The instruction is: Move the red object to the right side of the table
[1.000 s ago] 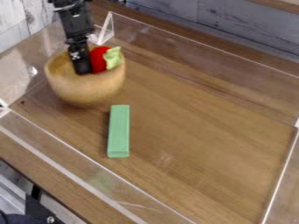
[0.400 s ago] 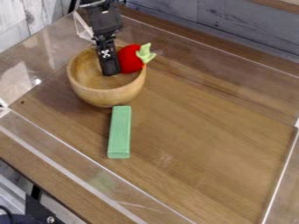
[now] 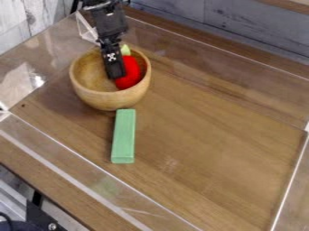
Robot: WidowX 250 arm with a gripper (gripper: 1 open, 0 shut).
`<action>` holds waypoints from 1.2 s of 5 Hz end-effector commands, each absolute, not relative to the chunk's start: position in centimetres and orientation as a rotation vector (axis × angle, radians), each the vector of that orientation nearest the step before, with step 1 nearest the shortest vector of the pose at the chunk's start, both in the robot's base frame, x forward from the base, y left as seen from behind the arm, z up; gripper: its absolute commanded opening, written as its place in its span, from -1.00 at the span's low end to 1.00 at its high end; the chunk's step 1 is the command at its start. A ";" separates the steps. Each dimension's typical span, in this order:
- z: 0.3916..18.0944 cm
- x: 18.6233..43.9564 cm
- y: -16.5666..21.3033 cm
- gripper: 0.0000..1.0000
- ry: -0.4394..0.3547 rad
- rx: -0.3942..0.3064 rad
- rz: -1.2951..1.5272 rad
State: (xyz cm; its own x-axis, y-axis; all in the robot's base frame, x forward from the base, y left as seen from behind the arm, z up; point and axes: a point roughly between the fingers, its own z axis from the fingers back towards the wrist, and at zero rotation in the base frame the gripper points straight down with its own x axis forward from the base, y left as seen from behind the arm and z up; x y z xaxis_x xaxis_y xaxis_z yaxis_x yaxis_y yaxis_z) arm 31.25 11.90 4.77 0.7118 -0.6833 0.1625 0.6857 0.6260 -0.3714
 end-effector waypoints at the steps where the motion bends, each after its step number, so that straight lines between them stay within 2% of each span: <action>1: 4.4 32.1 11.9 -1.00 -0.022 -0.408 -0.798; 2: 3.1 32.5 11.9 -1.00 -0.017 -0.412 -0.799; 3: 3.0 32.6 11.5 -1.00 -0.007 -0.418 -0.819; 4: 2.8 32.8 11.1 1.00 0.004 -0.423 -0.839; 5: 2.5 33.0 11.8 -1.00 -0.004 -0.425 -0.787; 6: 2.8 33.1 12.3 -1.00 -0.021 -0.426 -0.732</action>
